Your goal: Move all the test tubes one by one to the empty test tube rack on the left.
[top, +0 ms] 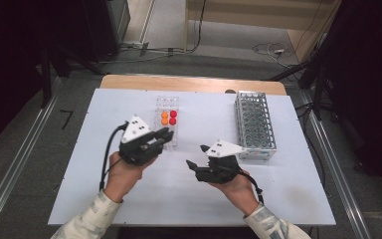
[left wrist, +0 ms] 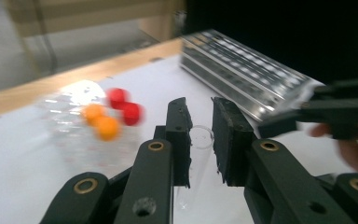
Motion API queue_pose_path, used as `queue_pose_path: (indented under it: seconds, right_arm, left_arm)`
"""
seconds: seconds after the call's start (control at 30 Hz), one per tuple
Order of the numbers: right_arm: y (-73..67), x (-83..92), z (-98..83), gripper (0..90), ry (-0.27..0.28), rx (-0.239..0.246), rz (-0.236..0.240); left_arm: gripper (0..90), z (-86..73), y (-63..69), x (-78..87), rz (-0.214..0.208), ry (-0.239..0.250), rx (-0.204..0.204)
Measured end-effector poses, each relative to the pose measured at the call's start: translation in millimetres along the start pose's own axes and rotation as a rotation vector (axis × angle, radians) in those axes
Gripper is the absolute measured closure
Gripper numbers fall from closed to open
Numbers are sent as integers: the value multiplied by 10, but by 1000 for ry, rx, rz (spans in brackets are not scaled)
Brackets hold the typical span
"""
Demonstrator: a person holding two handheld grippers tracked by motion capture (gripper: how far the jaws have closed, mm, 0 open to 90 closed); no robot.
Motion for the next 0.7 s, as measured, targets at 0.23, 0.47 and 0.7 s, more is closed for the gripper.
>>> queue_pose_path:
  seconds: [0.23, 0.47, 0.7]
  right_arm:
    - [244, 200, -205, 326, -16, -54, -51]
    - [329, 279, -248, 329, -8, -75, -72]
    - [358, 308, -265, 331, -6, -81, -79]
  left_arm:
    - [771, 146, -265, -27, 121, 47, 8]
    - [771, 155, -422, -326, 164, 31, 31]
    - [771, 36, -445, -493, 178, 2, 37]
Point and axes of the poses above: each handheld gripper's, and its own axes: x roughly backward along the jaws, z roughly out of its top, y roughly to its right, the point moved 1 cm from there along -x, roughly forward along the jaws, and after that the axes turned 2 degrees about -y, right-handed, at the moved point
